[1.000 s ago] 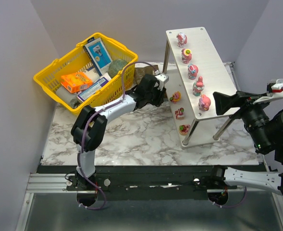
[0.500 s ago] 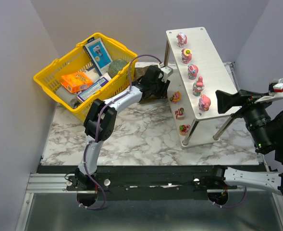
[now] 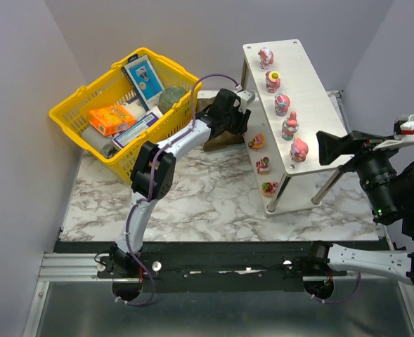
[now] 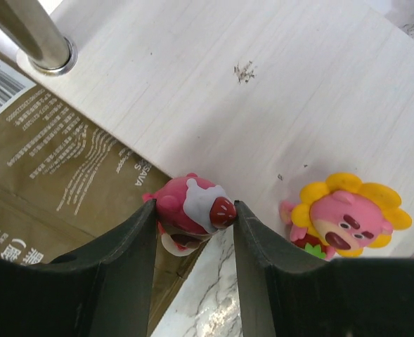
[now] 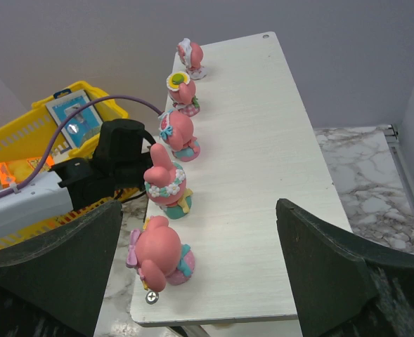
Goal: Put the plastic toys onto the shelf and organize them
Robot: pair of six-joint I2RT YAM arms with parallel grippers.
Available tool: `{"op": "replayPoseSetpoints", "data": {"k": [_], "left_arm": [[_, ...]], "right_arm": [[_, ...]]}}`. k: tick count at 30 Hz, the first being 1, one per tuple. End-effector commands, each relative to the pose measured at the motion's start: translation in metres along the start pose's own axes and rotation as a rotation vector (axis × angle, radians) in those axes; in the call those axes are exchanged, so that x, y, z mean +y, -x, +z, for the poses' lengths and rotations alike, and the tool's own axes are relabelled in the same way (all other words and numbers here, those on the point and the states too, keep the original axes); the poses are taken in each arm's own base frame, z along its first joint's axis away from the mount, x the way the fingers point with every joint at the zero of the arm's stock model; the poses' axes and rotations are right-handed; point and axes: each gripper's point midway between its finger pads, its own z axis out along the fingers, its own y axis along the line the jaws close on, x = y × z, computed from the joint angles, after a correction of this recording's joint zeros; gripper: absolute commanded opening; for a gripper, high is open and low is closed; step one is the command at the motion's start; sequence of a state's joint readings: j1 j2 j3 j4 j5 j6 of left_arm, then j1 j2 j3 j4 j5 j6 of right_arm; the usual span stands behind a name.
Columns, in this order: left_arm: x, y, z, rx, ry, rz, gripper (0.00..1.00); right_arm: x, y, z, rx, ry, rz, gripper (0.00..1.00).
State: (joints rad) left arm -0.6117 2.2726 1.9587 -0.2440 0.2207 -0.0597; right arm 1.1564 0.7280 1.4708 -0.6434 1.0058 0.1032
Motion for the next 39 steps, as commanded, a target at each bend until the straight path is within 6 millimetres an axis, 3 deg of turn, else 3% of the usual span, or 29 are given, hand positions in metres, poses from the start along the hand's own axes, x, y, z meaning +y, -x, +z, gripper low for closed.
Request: {"op": "replayPoseSetpoints", "data": {"k": [1, 10, 17, 26, 39], "left_arm": [[-0.004, 0.0, 0.008, 0.012, -0.047, 0.012, 0.06], [-0.004, -0.008, 0.016, 0.026, -0.058, 0.0, 0.1], [-0.006, -0.011, 0.022, 0.034, -0.074, -0.008, 0.21], [-0.003, -0.017, 0.03, 0.038, -0.063, -0.017, 0.26], [-0.003, -0.019, 0.04, 0.032, -0.058, -0.037, 0.41]], "right_arm": [[-0.007, 0.004, -0.001, -0.015, -0.036, 0.024, 0.97], [-0.009, 0.003, -0.001, -0.013, -0.042, 0.025, 0.97], [-0.012, 0.002, -0.003, -0.015, -0.045, 0.031, 0.97], [-0.015, 0.0, -0.003, -0.014, -0.057, 0.024, 0.97], [-0.018, 0.0, -0.003, -0.014, -0.076, 0.014, 0.97]]}}
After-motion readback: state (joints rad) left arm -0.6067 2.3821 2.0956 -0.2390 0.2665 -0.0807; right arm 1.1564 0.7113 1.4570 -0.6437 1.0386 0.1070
